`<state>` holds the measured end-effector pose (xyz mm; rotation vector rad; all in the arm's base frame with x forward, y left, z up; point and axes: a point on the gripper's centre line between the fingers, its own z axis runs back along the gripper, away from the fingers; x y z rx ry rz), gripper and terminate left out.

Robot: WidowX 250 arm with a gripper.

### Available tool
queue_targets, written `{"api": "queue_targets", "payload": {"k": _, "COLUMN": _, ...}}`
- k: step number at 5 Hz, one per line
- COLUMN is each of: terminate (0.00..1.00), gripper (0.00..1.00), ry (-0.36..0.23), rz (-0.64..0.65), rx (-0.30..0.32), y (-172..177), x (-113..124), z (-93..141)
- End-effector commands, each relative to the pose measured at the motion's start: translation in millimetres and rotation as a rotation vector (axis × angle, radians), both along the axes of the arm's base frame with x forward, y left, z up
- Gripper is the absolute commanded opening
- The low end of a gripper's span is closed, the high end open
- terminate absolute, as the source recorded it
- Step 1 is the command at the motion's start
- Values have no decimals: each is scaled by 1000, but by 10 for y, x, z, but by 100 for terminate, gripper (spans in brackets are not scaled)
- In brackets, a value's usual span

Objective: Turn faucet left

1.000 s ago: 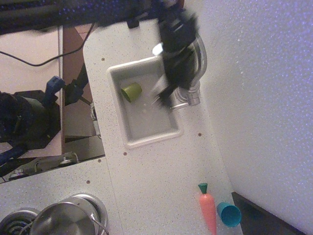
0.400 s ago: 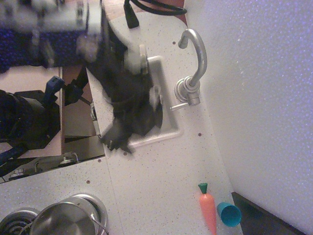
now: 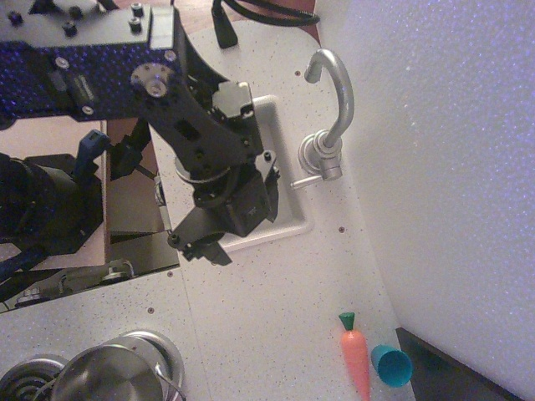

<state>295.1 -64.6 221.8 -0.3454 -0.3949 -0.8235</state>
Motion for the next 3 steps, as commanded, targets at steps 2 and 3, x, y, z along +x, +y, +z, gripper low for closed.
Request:
{"api": "queue_targets", "payload": {"k": 2, "terminate": 0, "gripper": 100, "ry": -36, "rz": 7, "rx": -5, "y": -9, "x": -3, "z": 128}}
{"api": "queue_targets", "payload": {"k": 3, "terminate": 100, "gripper": 100, "ry": -36, "rz": 7, "rx": -5, "y": -9, "x": -3, "z": 128}}
